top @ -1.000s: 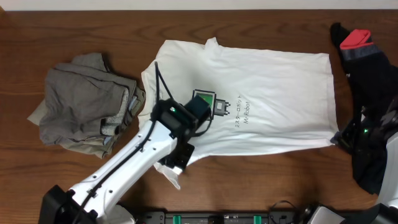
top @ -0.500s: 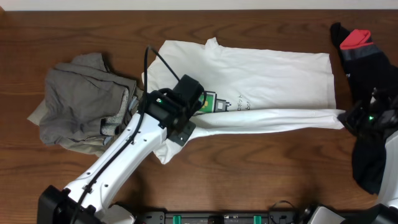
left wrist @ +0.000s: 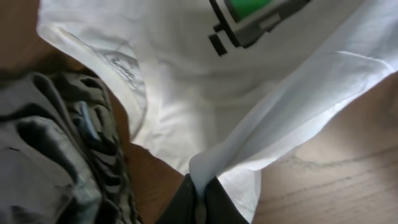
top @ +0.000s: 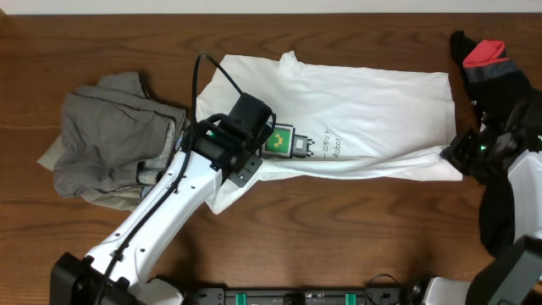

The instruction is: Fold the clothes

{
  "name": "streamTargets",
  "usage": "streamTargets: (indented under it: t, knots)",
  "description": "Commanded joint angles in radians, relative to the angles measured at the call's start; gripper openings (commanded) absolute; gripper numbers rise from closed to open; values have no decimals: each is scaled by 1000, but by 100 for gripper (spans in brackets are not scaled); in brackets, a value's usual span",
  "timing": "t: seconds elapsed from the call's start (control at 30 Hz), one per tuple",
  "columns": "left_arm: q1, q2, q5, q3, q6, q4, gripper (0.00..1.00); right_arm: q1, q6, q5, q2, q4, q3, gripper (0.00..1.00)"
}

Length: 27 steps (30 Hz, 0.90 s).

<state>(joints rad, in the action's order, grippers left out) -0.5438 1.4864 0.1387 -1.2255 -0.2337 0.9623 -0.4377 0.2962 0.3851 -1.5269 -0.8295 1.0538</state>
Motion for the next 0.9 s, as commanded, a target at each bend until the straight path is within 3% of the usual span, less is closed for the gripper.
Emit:
streamTargets:
  t: [0.0, 0.37, 0.7, 0.73, 0.77, 0.8, 0.87]
  knots:
    - [9, -2, 39, -18, -48, -23, 7, 7, 14, 15, -42, 32, 13, 1]
    - [24, 90, 41, -18, -137, -155, 6, 13, 33, 95, -143, 240, 13, 1]
    - [43, 195, 144, -18, -147, -295, 7, 51, 33, 98, -187, 370, 13, 1]
    - [50, 199, 144, -18, -146, -309, 9, 52, 33, 98, -187, 375, 13, 4]
    - [58, 200, 144, -18, -146, -321, 13, 52, 33, 98, -187, 377, 13, 15]
    - [67, 199, 149, -18, -130, -333, 25, 52, 32, 97, -187, 377, 13, 27]
    - [85, 195, 183, -22, -79, -343, 48, 51, 32, 94, -186, 373, 13, 41]
